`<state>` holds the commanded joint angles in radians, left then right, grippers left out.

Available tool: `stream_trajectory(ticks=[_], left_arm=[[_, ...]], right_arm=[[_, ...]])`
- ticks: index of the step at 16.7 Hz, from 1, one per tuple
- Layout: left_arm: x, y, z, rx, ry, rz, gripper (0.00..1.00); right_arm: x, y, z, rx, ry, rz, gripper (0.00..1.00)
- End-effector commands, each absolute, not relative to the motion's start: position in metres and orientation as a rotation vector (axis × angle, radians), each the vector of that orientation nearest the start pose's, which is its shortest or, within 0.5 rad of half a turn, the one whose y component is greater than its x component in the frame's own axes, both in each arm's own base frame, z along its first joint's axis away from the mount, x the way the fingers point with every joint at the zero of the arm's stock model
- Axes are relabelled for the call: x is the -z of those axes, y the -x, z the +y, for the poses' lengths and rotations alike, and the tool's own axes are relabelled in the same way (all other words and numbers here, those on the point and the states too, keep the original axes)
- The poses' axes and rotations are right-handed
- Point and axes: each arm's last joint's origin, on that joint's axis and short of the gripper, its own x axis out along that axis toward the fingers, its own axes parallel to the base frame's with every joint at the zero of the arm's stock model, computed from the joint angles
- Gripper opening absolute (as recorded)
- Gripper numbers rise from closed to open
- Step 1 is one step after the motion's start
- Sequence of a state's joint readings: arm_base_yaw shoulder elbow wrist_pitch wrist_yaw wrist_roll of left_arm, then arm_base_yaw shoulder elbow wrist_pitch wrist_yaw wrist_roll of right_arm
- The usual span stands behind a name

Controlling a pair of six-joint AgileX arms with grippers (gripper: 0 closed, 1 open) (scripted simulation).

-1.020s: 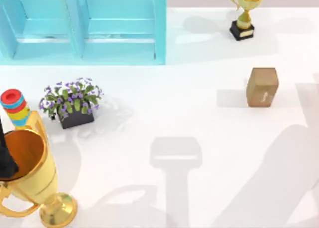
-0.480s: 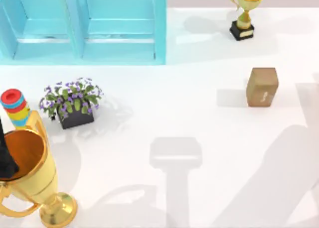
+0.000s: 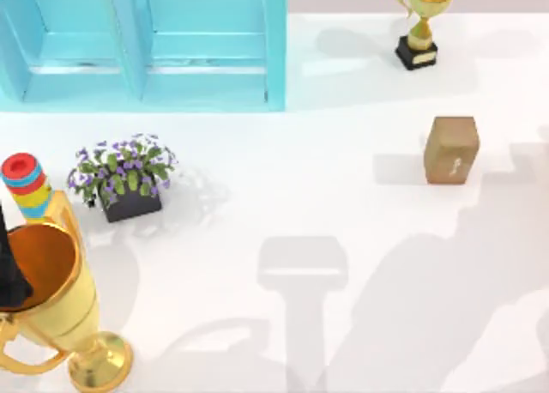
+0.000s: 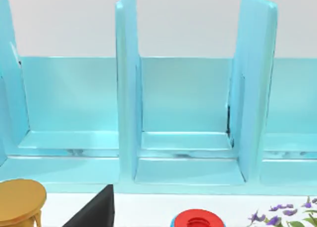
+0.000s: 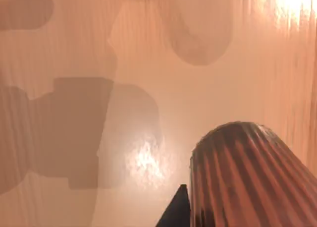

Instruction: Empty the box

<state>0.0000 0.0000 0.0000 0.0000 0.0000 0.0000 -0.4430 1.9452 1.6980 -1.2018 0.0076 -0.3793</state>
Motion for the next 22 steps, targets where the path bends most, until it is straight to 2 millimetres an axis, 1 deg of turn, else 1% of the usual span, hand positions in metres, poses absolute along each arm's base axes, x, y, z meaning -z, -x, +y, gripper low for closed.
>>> stream_trajectory(ticks=[2, 3, 4, 5, 6, 8, 13, 14, 17, 20, 22], left_arm=[[-0.16, -0.106, -0.001, 0.0, 0.0, 0.0, 1.0], [-0.16, -0.106, -0.001, 0.0, 0.0, 0.0, 1.0], [-0.16, -0.106, -0.001, 0.0, 0.0, 0.0, 1.0], [-0.16, -0.106, -0.001, 0.0, 0.0, 0.0, 1.0], [-0.16, -0.106, -0.001, 0.0, 0.0, 0.0, 1.0], [-0.16, -0.106, -0.001, 0.0, 0.0, 0.0, 1.0], [-0.16, -0.106, -0.001, 0.0, 0.0, 0.0, 1.0], [-0.16, -0.106, -0.001, 0.0, 0.0, 0.0, 1.0], [-0.16, -0.106, -0.001, 0.0, 0.0, 0.0, 1.0], [-0.16, -0.106, -0.001, 0.0, 0.0, 0.0, 1.0], [-0.16, -0.106, -0.001, 0.0, 0.0, 0.0, 1.0]], right_arm=[[-0.291, -0.34, -0.155, 0.109, 0.013, 1.427, 0.0], [-0.31, -0.334, -0.152, 0.117, 0.018, 1.416, 0.0], [-0.325, -0.328, -0.149, 0.123, 0.022, 1.409, 0.0], [-0.335, -0.324, -0.148, 0.125, 0.022, 1.409, 0.0], [-0.34, -0.322, -0.147, 0.122, 0.019, 1.416, 0.0], [-0.335, -0.327, -0.151, 0.105, 0.005, 1.45, 0.0], [-0.294, -0.353, -0.168, 0.034, -0.031, 1.557, 0.0], [-0.29, -0.355, -0.169, 0.026, -0.034, 1.567, 0.0], [-0.289, -0.356, -0.169, 0.024, -0.034, 1.569, 0.0], [-0.286, -0.359, -0.163, 0.022, -0.033, 1.577, 0.0], [-0.28, -0.369, -0.145, 0.021, -0.034, 1.59, 0.0]])
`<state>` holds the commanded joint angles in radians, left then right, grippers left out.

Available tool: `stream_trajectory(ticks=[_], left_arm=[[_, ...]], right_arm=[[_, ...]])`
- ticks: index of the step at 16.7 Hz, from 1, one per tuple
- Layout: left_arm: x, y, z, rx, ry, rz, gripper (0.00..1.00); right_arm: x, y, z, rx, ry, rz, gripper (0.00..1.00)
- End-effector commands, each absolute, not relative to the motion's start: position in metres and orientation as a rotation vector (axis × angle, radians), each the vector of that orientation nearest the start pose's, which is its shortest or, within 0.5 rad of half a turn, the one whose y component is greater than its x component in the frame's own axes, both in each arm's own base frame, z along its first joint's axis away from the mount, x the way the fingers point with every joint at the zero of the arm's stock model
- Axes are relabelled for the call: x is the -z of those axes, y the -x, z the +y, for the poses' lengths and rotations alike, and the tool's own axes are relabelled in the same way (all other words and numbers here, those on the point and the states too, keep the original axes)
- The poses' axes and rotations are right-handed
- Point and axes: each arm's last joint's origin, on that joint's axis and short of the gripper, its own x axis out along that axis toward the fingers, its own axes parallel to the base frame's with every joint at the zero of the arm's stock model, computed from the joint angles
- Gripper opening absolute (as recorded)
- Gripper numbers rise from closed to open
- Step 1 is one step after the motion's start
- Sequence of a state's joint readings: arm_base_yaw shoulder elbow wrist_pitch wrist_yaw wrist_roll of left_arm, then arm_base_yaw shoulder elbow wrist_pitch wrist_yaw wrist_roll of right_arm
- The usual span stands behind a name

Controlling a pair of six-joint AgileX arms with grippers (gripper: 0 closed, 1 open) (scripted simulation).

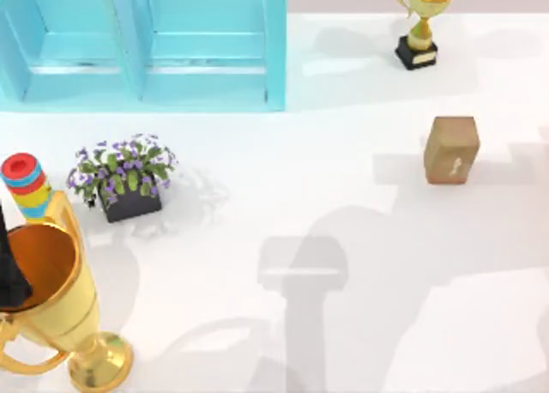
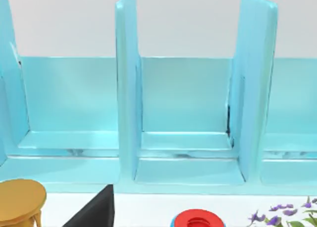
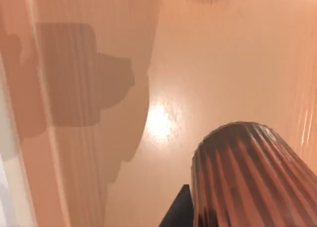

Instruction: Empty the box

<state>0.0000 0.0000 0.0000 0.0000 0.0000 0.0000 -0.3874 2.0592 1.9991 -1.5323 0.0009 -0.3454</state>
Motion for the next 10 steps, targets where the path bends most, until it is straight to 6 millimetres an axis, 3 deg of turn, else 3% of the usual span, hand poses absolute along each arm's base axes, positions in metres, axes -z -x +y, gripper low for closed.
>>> stream_trajectory(ticks=[2, 4, 7, 10], left_arm=[[-0.16, -0.106, -0.001, 0.0, 0.0, 0.0, 1.0], [-0.16, -0.106, -0.001, 0.0, 0.0, 0.0, 1.0], [-0.16, -0.106, -0.001, 0.0, 0.0, 0.0, 1.0], [-0.16, -0.106, -0.001, 0.0, 0.0, 0.0, 1.0]], right_arm=[[-0.271, -0.382, -0.111, 0.022, -0.033, 1.605, 0.0], [-0.261, -0.393, -0.064, 0.025, -0.029, 1.614, 0.0], [-0.244, -0.4, 0.026, 0.032, -0.024, 1.615, 0.0], [-0.227, -0.382, 0.122, 0.035, -0.022, 1.606, 0.0]])
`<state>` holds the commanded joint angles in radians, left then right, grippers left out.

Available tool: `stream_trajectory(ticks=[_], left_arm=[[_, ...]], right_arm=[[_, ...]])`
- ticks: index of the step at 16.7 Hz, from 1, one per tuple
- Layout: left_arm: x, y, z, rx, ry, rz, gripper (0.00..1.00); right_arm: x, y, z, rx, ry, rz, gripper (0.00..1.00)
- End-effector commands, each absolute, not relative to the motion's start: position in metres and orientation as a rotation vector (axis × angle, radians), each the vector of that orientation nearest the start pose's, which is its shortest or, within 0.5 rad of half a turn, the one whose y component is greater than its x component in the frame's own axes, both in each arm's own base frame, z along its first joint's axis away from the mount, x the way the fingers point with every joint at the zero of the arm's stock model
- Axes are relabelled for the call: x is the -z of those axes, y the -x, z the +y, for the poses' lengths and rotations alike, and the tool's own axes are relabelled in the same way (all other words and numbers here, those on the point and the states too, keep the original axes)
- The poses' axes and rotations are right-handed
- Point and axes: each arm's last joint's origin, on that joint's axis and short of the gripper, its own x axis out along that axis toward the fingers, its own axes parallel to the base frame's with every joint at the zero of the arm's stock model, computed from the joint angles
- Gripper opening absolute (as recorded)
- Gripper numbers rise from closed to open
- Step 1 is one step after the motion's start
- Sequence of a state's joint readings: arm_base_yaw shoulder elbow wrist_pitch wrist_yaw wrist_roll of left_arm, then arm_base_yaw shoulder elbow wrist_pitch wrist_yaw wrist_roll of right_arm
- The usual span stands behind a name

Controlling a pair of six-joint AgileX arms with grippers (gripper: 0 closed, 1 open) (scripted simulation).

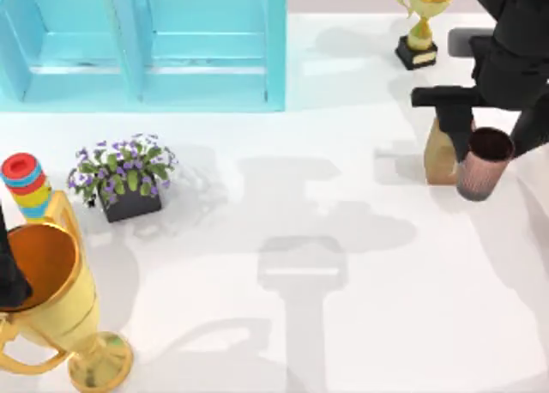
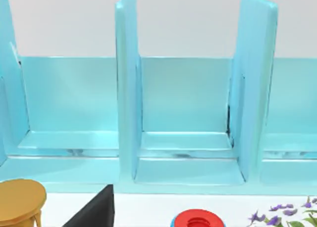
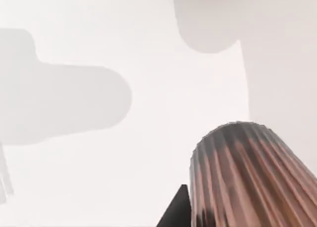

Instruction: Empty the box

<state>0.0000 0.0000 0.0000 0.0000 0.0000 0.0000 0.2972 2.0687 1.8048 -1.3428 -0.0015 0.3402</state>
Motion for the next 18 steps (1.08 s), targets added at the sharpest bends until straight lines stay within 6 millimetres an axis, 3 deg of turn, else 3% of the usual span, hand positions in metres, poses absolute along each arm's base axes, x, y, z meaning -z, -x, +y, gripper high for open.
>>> stream_trajectory(ticks=[2, 4, 7, 14, 18], left_arm=[[-0.16, -0.106, -0.001, 0.0, 0.0, 0.0, 1.0], [-0.16, -0.106, -0.001, 0.0, 0.0, 0.0, 1.0], [-0.16, -0.106, -0.001, 0.0, 0.0, 0.0, 1.0], [-0.16, -0.106, -0.001, 0.0, 0.0, 0.0, 1.0], [-0.16, -0.106, -0.001, 0.0, 0.0, 0.0, 1.0]], right_arm=[[-0.216, -0.358, 0.178, 0.035, -0.022, 1.597, 0.0], [-0.208, -0.331, 0.222, 0.033, -0.024, 1.587, 0.0], [-0.201, -0.301, 0.258, 0.027, -0.028, 1.573, 0.0], [-0.197, -0.295, 0.265, 0.03, -0.03, 1.574, 0.0], [-0.176, -0.293, 0.265, 0.027, -0.03, 1.572, 0.0]])
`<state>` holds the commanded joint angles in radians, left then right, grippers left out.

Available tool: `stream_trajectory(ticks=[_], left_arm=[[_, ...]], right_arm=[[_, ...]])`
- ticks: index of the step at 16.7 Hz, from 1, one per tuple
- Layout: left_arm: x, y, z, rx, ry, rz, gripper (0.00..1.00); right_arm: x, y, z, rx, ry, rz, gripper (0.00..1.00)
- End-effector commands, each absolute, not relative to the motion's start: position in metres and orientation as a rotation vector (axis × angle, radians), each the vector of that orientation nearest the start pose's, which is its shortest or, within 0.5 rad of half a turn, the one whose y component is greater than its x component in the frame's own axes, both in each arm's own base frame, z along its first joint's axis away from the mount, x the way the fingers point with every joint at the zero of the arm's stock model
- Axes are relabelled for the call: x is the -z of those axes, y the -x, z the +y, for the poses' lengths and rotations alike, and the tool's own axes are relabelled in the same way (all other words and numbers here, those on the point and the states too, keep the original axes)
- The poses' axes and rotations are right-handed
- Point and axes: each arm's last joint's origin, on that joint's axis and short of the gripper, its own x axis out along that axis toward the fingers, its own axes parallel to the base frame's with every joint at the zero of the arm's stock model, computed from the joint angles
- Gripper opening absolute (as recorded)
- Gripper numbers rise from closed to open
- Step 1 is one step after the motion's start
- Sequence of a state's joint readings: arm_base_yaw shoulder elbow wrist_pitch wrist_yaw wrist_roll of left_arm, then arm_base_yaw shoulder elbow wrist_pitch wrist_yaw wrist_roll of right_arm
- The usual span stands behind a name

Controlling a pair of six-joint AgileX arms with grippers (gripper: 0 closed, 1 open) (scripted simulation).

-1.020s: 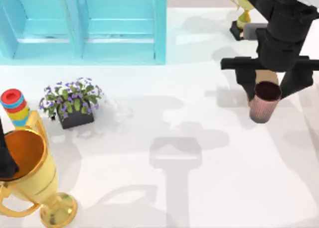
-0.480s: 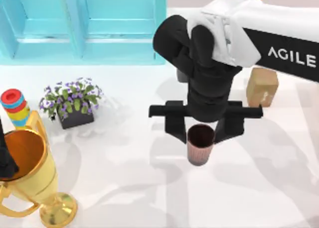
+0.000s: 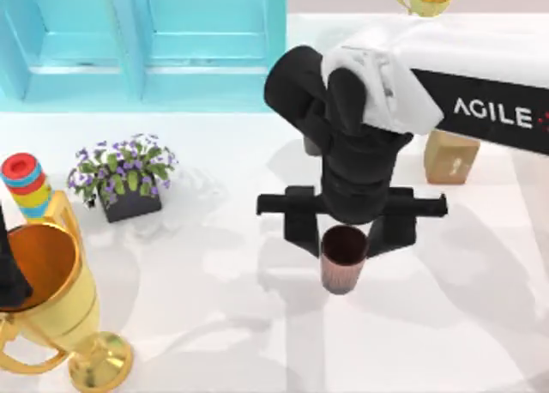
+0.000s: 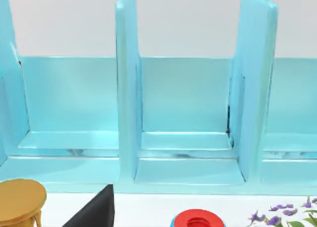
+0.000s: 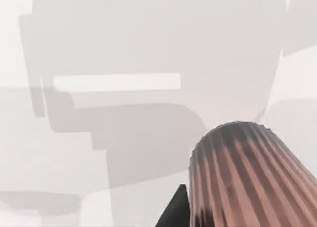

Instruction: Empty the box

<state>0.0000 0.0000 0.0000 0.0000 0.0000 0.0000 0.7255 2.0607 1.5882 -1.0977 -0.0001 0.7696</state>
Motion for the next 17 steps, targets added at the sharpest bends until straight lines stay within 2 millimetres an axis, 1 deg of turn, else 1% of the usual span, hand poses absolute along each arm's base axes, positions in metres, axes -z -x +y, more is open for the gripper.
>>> stream_trajectory(ticks=[2, 4, 8, 17], left_arm=[[-0.16, -0.106, -0.001, 0.0, 0.0, 0.0, 1.0], [-0.16, -0.106, -0.001, 0.0, 0.0, 0.0, 1.0], [-0.16, -0.106, -0.001, 0.0, 0.0, 0.0, 1.0], [-0.16, -0.106, -0.001, 0.0, 0.0, 0.0, 1.0]], right_arm=[[-0.163, -0.292, 0.266, 0.026, -0.03, 1.57, 0.0], [-0.155, -0.291, 0.266, 0.025, -0.03, 1.569, 0.0], [-0.154, -0.291, 0.266, 0.025, -0.029, 1.569, 0.0], [-0.154, -0.291, 0.266, 0.025, -0.029, 1.569, 0.68]])
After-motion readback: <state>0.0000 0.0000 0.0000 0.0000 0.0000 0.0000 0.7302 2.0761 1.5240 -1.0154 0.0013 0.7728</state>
